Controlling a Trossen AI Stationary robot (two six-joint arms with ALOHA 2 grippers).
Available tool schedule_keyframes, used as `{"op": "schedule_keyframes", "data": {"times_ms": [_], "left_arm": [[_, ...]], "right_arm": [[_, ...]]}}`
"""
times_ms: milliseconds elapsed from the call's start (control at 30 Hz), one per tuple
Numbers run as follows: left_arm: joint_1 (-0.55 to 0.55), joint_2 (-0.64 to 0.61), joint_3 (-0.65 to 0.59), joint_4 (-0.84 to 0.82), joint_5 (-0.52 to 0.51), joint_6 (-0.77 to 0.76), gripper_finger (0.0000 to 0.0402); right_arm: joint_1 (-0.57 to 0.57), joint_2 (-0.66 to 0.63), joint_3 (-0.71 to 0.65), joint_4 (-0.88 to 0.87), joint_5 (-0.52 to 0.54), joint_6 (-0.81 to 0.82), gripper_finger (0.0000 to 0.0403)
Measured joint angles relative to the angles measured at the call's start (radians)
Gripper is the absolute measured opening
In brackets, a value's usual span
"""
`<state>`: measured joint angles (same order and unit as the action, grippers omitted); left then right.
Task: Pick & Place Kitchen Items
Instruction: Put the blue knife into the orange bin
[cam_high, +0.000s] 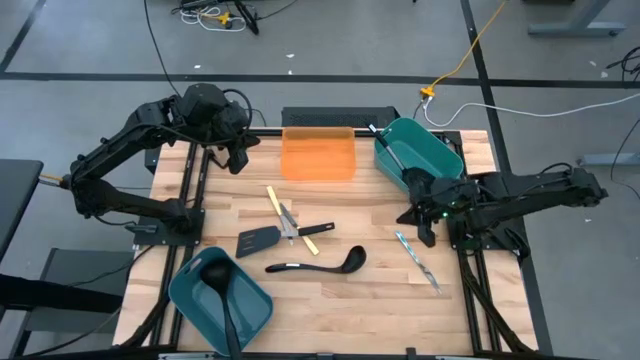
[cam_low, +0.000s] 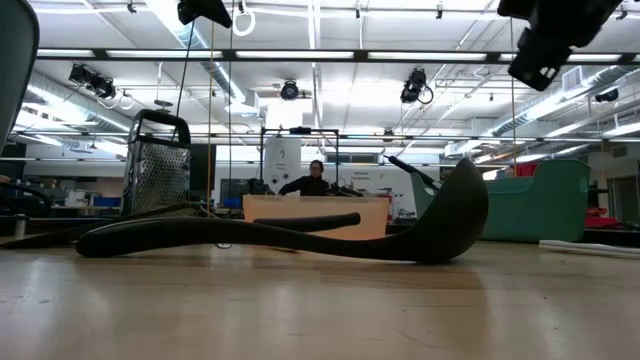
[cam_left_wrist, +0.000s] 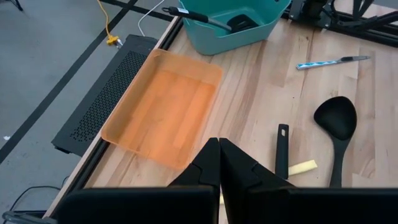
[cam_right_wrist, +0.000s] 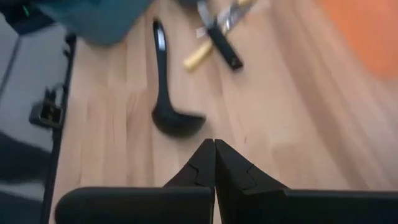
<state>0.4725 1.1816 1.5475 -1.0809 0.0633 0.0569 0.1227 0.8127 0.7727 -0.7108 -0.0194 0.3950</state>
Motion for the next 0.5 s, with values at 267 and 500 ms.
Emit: {"op": "schedule_keyframes", "data": {"times_ms": [267,500], "left_arm": [[0.0,0.0,0.0,0.0,0.001,0.0,0.0001],[0.0,0.0,0.0,0.0,0.001,0.0,0.0001]], "right_arm": [[0.077,0.072,0.0,-0.08,0.0,0.067,0.0001],[0.125,0.173,0.0,-0.138,-0.007,0.12,0.0001]]}}
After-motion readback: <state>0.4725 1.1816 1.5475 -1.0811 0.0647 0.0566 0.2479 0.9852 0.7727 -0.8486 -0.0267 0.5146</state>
